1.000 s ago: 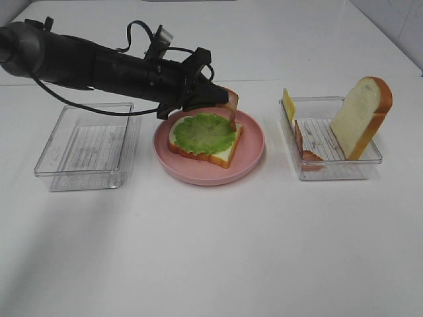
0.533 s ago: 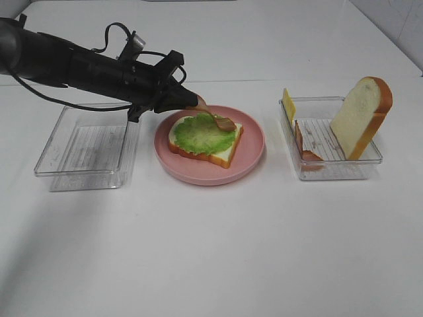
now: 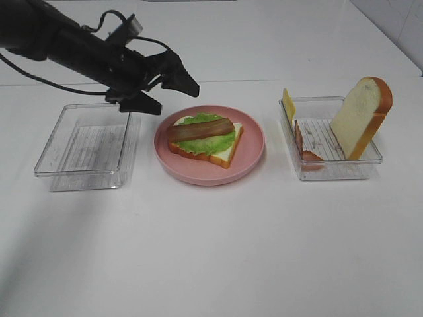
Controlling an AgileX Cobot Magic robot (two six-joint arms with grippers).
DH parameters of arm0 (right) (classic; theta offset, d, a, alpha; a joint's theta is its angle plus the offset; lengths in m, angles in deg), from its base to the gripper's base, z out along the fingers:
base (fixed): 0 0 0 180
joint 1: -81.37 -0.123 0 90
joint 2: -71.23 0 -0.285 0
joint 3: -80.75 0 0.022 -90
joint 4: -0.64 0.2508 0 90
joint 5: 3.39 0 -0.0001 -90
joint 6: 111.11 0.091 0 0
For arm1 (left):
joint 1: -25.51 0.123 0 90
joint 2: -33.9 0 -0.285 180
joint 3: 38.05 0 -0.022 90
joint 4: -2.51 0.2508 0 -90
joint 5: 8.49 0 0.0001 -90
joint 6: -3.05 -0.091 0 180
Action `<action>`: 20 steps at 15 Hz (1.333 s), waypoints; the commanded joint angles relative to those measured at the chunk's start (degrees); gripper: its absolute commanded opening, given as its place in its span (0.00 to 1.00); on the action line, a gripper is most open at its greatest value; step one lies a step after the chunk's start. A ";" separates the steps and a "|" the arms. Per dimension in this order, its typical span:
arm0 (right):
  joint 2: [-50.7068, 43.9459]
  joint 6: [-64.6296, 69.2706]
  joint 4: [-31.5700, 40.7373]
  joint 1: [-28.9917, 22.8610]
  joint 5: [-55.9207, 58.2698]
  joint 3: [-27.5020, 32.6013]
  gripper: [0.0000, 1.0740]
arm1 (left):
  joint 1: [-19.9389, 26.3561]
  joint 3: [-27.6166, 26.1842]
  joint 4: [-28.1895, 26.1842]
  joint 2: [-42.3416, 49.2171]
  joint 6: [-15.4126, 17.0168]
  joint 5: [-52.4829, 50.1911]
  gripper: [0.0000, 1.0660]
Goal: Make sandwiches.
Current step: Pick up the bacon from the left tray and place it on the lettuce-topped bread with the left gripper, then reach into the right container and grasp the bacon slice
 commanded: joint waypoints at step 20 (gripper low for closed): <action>-0.63 -0.46 0.11 0.40 -0.23 0.11 0.68 | -0.06 10.14 51.97 59.01 31.23 31.57 0.90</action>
